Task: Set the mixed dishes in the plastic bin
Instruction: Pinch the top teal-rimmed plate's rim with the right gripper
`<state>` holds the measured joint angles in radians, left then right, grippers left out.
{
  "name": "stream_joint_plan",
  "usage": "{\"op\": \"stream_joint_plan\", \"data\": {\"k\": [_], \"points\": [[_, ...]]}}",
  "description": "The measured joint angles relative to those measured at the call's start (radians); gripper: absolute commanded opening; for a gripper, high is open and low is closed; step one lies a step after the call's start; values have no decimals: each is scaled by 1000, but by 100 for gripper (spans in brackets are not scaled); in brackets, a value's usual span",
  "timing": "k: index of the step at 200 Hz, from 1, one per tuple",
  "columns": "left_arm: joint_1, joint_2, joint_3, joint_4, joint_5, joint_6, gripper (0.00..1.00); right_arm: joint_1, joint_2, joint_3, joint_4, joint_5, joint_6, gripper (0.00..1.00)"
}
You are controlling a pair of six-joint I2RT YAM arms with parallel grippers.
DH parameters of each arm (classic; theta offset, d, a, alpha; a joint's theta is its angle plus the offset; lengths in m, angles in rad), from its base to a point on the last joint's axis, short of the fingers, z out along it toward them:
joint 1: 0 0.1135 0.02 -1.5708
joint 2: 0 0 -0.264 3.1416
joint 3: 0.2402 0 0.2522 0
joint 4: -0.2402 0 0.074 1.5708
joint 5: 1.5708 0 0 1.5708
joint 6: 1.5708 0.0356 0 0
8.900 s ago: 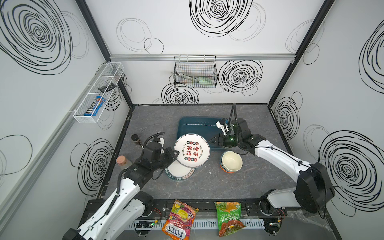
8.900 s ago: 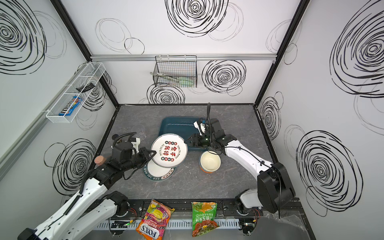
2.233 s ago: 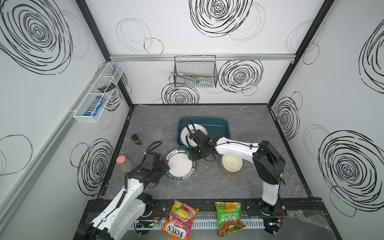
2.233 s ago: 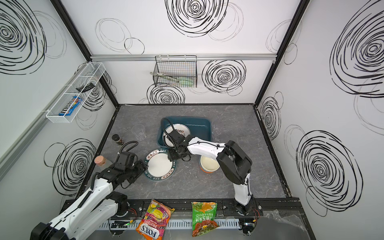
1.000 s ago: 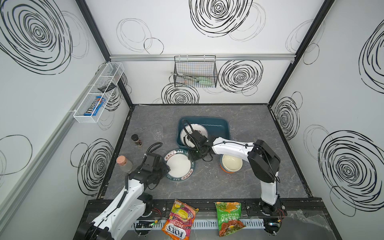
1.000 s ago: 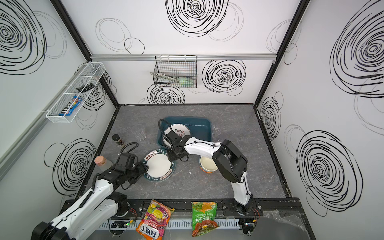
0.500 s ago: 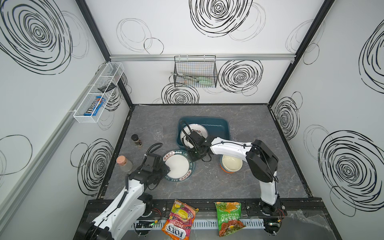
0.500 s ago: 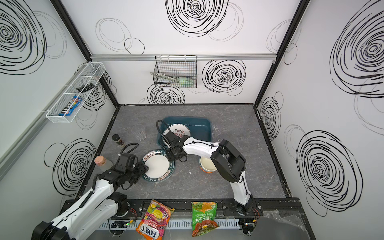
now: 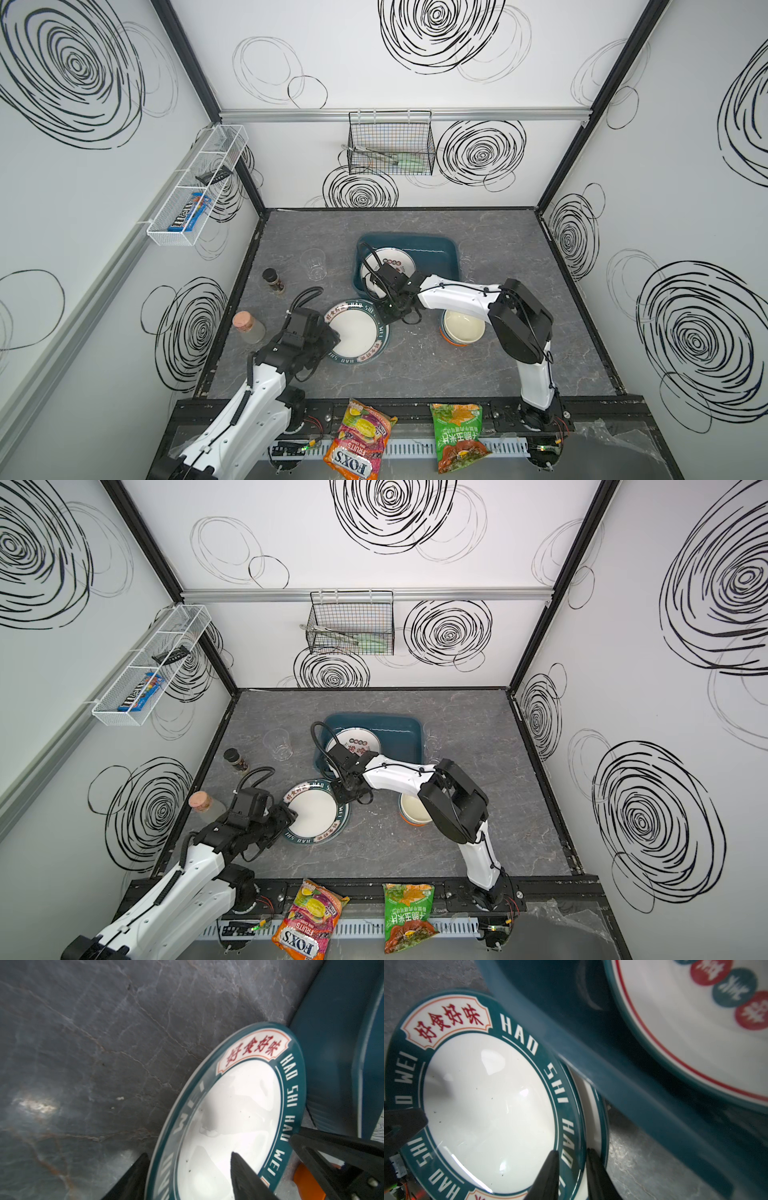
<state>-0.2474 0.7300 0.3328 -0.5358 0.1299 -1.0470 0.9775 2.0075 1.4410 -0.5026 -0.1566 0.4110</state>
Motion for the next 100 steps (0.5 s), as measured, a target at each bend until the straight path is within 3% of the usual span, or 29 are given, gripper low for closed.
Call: {"op": "stream_joint_plan", "data": {"k": [100], "points": [[0, -42, 2, -54, -1, -16, 50, 1, 13, 0, 3, -29, -8, 19]]}}
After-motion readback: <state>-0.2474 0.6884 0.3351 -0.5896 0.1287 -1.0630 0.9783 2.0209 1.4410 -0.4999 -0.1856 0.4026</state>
